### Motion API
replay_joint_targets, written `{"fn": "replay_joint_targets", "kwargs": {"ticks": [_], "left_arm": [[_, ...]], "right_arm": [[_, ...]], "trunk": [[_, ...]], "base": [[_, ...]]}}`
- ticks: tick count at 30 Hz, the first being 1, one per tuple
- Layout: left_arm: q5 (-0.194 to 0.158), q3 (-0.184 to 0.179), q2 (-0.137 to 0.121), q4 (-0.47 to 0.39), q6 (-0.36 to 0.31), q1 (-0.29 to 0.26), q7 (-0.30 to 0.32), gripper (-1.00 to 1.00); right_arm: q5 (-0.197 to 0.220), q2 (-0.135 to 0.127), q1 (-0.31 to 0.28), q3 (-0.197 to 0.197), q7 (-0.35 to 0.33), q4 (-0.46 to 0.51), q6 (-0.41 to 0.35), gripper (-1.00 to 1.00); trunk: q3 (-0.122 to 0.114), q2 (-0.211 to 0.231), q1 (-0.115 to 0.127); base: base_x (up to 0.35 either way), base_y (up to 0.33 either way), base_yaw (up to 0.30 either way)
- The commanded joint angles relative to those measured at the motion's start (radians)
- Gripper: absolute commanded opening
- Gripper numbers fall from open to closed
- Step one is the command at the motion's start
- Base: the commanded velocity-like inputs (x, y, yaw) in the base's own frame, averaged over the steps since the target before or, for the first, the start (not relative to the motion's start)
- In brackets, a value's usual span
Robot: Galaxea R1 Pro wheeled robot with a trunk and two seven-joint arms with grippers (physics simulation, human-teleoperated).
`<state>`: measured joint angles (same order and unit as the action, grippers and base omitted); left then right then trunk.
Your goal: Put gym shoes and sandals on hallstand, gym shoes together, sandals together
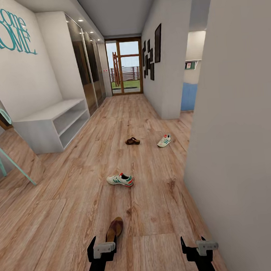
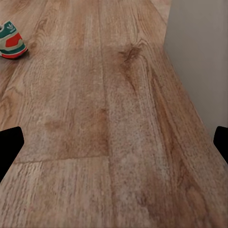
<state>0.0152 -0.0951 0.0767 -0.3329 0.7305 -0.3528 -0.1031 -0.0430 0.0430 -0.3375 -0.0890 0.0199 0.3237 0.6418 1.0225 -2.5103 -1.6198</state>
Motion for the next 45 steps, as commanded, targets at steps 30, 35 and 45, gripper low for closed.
{"fn": "replay_joint_targets", "kwargs": {"ticks": [30,35,45], "left_arm": [[-0.001,0.000,0.000,0.000,-0.001,0.000,-0.001,1.00],[-0.001,0.000,0.000,0.000,-0.001,0.000,-0.001,1.00],[0.000,-0.001,0.000,0.000,-0.001,0.000,-0.001,1.00]], "right_arm": [[0.000,0.000,0.000,0.001,0.009,-0.001,-0.001,1.00],[0.000,0.000,0.000,0.001,0.009,-0.001,-0.001,1.00],[-0.001,0.000,0.000,0.002,0.009,-0.001,0.000,1.00]], "trunk": [[0.035,-0.002,-0.004],[0.046,-0.003,-0.005],[0.046,-0.003,-0.005]], "base": [[0.000,0.000,0.000],[0.000,0.000,0.000],[0.000,0.000,0.000]]}}
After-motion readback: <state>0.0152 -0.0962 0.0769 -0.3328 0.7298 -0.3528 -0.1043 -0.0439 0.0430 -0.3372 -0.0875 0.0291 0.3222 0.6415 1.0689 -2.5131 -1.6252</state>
